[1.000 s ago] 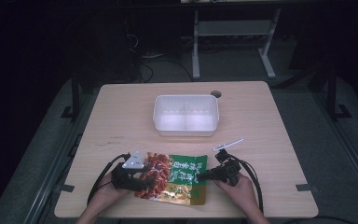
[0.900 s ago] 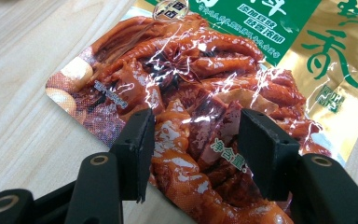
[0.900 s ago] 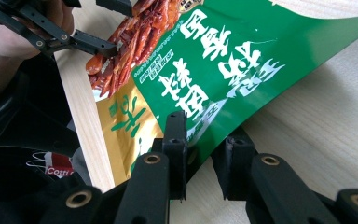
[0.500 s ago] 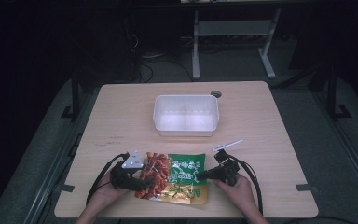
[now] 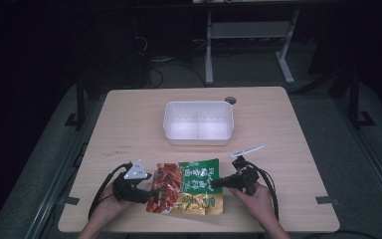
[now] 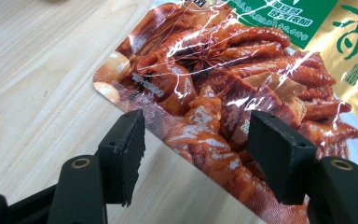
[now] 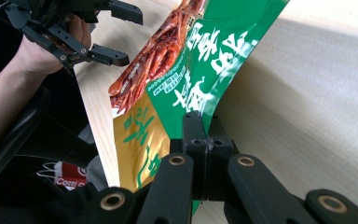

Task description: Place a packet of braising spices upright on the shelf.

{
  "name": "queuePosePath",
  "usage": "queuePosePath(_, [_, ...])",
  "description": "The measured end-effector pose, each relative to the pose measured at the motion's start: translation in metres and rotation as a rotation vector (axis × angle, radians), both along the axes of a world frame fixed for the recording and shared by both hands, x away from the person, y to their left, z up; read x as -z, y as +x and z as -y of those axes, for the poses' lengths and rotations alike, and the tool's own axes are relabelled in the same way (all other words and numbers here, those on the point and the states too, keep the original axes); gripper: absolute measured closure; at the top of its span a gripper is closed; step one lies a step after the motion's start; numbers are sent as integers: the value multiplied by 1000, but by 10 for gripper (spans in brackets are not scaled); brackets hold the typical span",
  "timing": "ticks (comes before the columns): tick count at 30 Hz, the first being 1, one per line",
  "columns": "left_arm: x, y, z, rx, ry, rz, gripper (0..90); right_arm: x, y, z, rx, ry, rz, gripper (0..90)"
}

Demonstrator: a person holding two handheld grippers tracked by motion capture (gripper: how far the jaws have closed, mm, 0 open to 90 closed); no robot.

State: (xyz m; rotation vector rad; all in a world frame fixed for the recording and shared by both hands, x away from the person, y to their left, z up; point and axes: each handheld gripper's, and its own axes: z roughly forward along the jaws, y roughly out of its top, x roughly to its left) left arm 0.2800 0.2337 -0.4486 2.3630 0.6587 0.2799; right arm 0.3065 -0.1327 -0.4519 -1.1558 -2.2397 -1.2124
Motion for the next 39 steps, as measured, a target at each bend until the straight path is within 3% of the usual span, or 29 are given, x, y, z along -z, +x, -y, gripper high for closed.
queuePosePath(8, [-2,0,-5,-13,-21,2,355,-22,4,-1,-15,-14,44,899])
queuePosePath(18, [-2,-1,-5,-12,-26,7,352,-62,10,-4,-51,-39,92,900])
queuePosePath(25, [-2,0,-6,-12,-24,4,352,-76,13,-8,-70,-59,114,900])
queuePosePath(39, [-2,0,-7,-16,-27,5,349,-109,14,-10,-113,-45,138,900])
